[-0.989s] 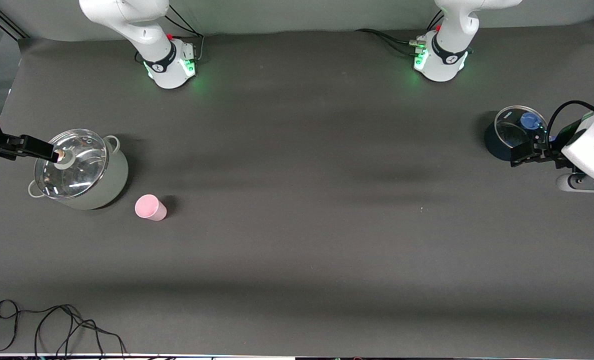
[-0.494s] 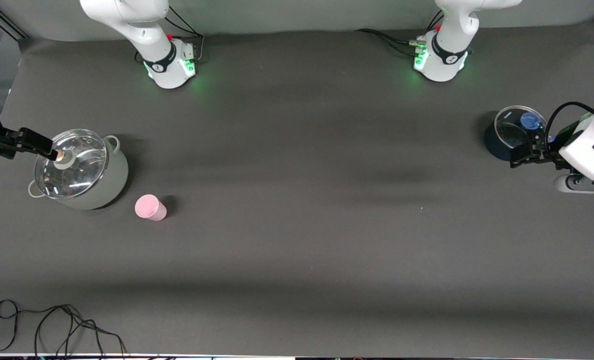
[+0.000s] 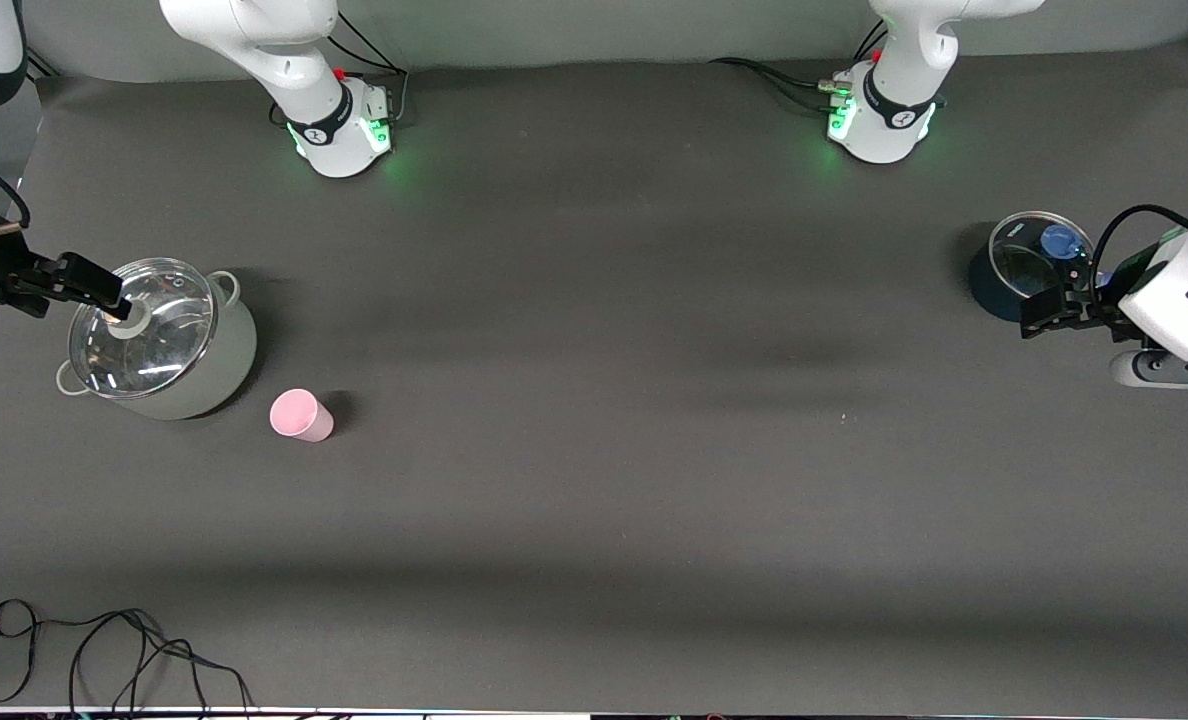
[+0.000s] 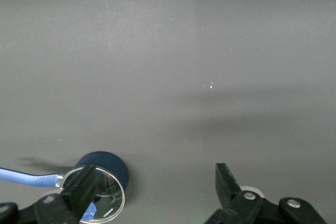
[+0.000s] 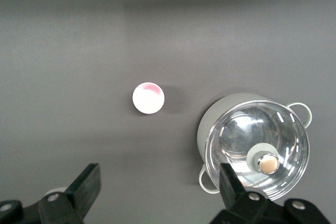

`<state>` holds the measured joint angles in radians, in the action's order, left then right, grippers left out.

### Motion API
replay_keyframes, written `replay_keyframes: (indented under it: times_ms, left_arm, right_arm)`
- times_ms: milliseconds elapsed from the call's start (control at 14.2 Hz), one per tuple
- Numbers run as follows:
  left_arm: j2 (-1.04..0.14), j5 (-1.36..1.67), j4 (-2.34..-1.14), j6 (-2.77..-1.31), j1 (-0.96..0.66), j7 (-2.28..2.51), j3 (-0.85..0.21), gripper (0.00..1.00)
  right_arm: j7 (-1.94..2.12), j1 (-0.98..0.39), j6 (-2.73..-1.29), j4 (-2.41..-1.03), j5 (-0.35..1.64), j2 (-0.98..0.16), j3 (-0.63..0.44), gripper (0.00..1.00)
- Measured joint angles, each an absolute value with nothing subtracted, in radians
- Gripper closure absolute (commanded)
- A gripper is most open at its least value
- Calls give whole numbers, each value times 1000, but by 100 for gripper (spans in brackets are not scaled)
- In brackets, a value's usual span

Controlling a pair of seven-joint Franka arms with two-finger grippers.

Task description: Transfer pink cup from left to right arm

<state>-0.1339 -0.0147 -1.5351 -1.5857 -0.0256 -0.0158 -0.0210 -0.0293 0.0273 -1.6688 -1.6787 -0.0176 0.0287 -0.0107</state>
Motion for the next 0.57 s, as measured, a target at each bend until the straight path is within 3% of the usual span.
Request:
replay_keyframes:
  times_ms: [565]
  left_arm:
    - [-135,-15,-1535,-1590,-26,-16,-21,0]
  right_arm:
    - [-29,27,-1685,-1677,-18,18,-6,0]
